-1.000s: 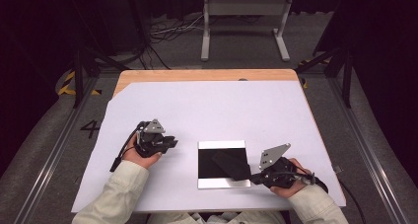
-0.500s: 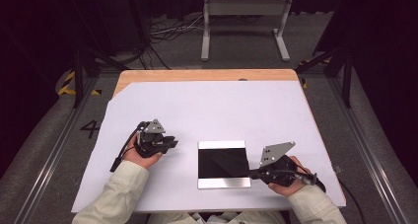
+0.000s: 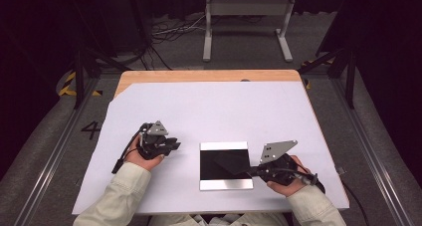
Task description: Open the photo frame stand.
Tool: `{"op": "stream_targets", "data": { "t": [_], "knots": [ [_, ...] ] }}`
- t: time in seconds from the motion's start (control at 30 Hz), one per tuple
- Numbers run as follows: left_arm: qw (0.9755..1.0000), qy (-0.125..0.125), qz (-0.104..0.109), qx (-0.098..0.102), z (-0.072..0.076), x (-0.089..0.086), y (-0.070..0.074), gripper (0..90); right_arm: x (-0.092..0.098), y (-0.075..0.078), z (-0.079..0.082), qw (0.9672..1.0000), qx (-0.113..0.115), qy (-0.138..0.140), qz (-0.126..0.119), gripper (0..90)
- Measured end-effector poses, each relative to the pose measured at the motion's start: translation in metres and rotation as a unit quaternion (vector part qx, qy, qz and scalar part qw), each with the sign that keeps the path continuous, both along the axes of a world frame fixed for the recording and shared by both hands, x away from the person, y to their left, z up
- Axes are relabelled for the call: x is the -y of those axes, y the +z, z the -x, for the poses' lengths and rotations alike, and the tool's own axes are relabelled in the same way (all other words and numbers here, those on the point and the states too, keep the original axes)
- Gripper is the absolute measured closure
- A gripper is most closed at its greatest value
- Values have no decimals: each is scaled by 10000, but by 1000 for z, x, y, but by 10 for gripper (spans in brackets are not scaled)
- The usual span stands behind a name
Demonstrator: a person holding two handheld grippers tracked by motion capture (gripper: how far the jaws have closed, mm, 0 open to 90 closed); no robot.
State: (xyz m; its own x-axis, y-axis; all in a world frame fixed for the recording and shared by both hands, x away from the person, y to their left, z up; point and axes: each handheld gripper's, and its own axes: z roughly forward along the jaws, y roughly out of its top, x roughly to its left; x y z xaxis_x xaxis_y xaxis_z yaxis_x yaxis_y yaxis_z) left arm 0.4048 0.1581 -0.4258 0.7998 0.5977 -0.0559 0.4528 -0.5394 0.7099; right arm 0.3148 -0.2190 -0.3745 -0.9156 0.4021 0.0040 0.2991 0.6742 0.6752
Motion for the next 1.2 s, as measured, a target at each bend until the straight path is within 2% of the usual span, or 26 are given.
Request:
{"op": "stream_targets", "data": {
  "t": [0.33,0.73,0.87,0.97,1.07,1.17,1.2],
  "knots": [
    [10000,-15,-5,-35,0,1,-1,742,-1,3,0,9999,16,-23,-134,894],
    [10000,14,14,-23,-1,-1,-1,735,3,0,-2,9999,-126,31,-41,852],
    [10000,7,26,-65,-2,-1,-2,735,9,0,-3,9998,-223,12,-5,836],
    [10000,4,32,-63,-2,0,-2,735,15,-1,-5,9995,-305,-83,39,833],
    [10000,2,38,-63,-2,1,-2,734,18,0,-6,9990,-380,-239,-33,820],
    [10000,-12,14,-49,-2,1,-2,734,22,-1,-12,9965,-714,-411,-150,783],
    [10000,-14,15,-51,-2,1,-2,734,23,-1,-13,9961,-751,-446,-153,778]
  ]
}}
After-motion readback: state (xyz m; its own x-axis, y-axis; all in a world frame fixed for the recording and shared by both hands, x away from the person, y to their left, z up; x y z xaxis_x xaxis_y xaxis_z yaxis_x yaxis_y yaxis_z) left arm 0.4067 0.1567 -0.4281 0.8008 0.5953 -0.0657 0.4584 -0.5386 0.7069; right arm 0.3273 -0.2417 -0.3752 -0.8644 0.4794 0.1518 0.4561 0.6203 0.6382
